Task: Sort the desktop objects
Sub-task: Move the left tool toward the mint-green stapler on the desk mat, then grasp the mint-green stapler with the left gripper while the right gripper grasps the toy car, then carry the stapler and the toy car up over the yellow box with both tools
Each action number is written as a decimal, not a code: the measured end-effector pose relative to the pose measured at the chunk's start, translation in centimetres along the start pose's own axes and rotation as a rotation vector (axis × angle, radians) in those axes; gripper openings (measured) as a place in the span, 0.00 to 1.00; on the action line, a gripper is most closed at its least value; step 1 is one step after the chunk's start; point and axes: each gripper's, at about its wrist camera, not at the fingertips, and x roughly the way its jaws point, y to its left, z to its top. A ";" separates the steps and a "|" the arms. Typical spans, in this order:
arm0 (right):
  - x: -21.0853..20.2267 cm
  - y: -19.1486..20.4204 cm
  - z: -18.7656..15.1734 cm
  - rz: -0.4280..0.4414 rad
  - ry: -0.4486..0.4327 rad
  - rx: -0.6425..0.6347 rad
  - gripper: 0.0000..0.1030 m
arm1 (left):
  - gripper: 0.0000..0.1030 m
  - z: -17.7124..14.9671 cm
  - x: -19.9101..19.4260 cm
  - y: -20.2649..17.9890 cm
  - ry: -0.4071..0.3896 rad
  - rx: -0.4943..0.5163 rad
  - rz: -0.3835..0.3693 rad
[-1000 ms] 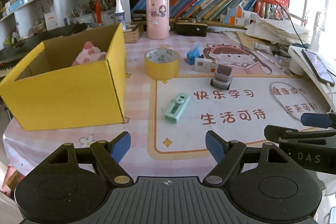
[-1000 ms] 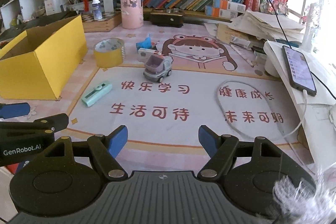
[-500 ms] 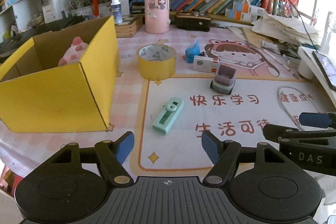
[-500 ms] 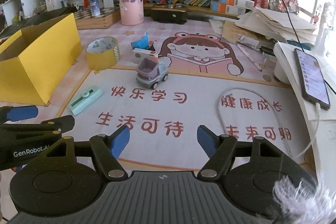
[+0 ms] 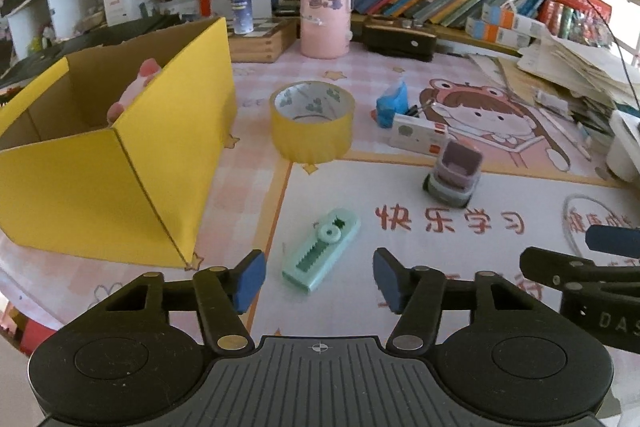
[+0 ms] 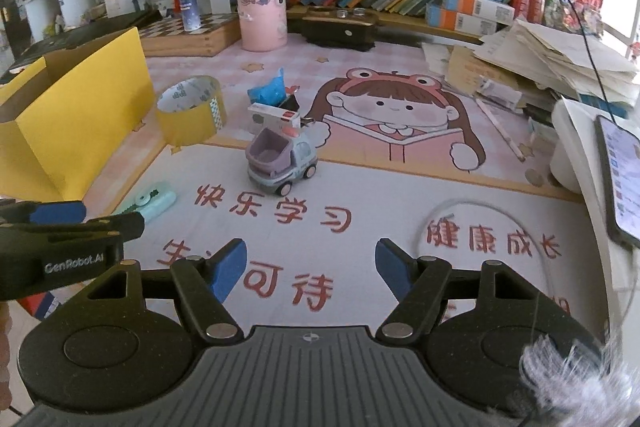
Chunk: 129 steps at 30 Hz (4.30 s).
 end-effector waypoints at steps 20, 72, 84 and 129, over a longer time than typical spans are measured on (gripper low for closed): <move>4.9 -1.1 3.9 0.108 0.013 -0.065 0.73 | 0.45 1.6 4.4 -0.9 0.084 -0.016 0.039; 5.2 -2.6 5.7 0.163 0.007 -0.025 0.59 | 0.22 3.5 -0.1 -1.6 -0.028 -0.054 -0.034; 3.3 -2.4 3.7 0.135 0.012 -0.035 0.59 | 0.22 2.6 -1.0 -1.8 -0.034 -0.048 -0.076; -6.6 16.8 -5.0 0.116 0.004 -0.045 0.59 | 0.22 -7.1 -12.4 15.7 -0.096 -0.068 -0.114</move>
